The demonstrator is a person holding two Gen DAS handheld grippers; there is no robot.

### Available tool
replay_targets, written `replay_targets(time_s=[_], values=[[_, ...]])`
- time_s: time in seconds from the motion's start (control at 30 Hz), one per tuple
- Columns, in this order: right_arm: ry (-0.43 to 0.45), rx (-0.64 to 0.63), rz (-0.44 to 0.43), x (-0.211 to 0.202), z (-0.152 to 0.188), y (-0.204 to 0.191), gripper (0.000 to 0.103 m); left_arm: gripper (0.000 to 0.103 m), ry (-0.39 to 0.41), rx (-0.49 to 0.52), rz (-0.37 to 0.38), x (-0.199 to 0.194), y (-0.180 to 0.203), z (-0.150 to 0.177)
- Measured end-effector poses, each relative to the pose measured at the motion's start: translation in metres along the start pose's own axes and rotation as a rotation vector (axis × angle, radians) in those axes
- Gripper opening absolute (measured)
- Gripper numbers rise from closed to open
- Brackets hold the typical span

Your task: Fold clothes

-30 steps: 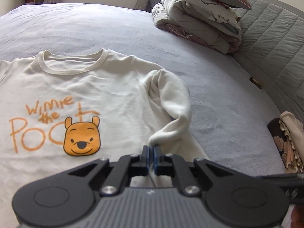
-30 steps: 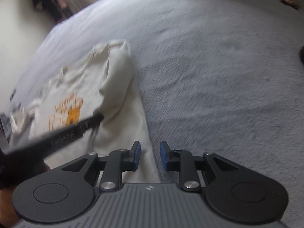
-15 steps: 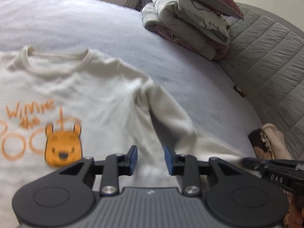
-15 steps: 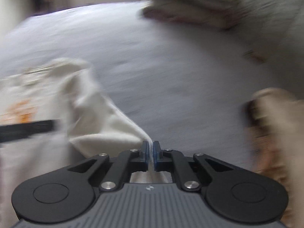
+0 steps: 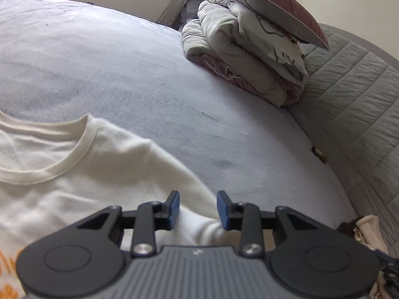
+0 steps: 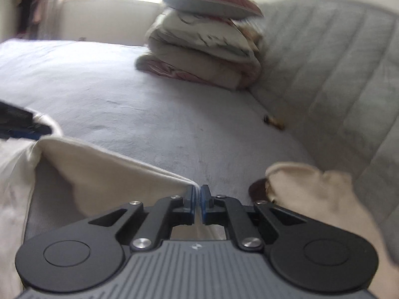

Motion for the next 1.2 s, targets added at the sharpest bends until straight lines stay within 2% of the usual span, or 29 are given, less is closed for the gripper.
replay_targets(time_s=[0.13,0.27,0.47,0.53,0.67,0.83,1.03,1.2], values=[[-0.048,-0.047,-0.09,-0.03,0.008,-0.019,0.006,0.034,-0.01,-0.027,0.049,0.002,-0.008,0.005],[-0.14,-0.128,-0.22,-0.066,0.033,-0.052,0.006,0.035,-0.013,-0.02,0.081,-0.003,-0.007,0.001],[-0.32,-0.013,-0.453,-0.092,0.071,-0.102,0.006,0.035,-0.017,-0.004,0.093,-0.006,-0.006,0.002],[-0.37,0.003,-0.502,-0.097,0.075,-0.114,0.006,0.035,-0.015,0.0,0.094,-0.005,-0.006,0.002],[-0.301,0.049,-0.5,-0.098,0.051,-0.1,0.022,0.035,-0.016,0.004,0.098,-0.005,-0.007,0.002],[-0.25,0.156,-0.394,-0.058,0.034,-0.068,0.024,0.035,-0.016,0.002,0.104,-0.005,-0.008,0.002],[-0.324,0.193,-0.338,-0.02,0.05,-0.056,0.024,0.035,-0.014,-0.02,0.115,-0.005,-0.013,0.001],[-0.379,0.206,-0.352,-0.008,0.071,-0.058,0.024,0.035,-0.007,-0.038,0.128,-0.003,-0.014,0.001]])
Point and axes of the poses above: each gripper's, at about its wrist camera, not at the fingertips, and x roughly the way its jaws point, y to its right, z to its underside, the point moved 9 cm from there along x, roughly the way its jaws point, and after that the axes turned 12 degrees about y, right-handed, at the moved point
